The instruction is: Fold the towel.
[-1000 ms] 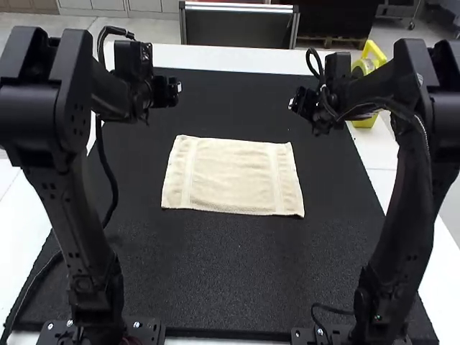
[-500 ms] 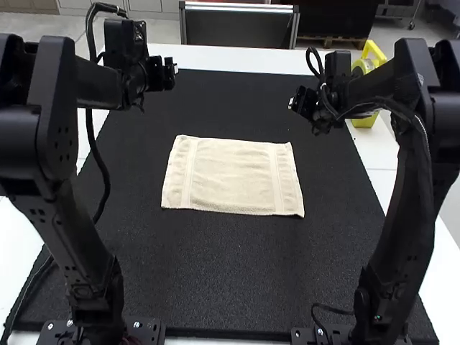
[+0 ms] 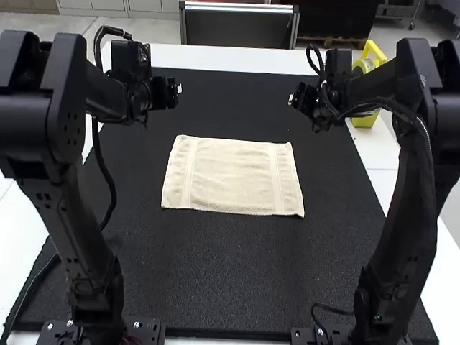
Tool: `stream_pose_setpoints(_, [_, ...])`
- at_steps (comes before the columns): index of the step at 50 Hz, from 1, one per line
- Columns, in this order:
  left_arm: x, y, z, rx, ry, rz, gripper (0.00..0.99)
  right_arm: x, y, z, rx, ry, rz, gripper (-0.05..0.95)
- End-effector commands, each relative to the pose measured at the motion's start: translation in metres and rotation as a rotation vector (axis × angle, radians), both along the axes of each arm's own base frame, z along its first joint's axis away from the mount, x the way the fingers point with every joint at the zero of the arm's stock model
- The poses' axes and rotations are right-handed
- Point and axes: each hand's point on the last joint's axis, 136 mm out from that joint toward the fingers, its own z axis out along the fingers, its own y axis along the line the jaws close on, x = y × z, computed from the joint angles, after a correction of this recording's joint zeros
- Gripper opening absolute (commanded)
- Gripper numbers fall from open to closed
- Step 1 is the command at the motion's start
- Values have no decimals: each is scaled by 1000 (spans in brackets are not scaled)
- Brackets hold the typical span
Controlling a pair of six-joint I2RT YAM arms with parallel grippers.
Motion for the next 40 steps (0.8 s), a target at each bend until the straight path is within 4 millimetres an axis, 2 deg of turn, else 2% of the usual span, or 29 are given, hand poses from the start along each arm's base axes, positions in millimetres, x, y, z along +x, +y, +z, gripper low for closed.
stream_pose_setpoints(1, [8,-19,11,-13,-32,-49,956,6,3,-1,-6,-6,-1,895])
stream_pose_setpoints(10, [20,-33,9,-14,-32,-80,957,11,5,-9,-4,8,6,895])
stream_pose_setpoints(23, [32,-33,6,-13,-24,-78,956,24,9,-23,4,33,15,895])
stream_pose_setpoints(36, [34,-33,4,-13,-19,-78,956,38,15,-37,7,72,28,893])
stream_pose_setpoints(40, [34,-33,4,-15,-19,-78,956,39,18,-47,0,109,38,893])
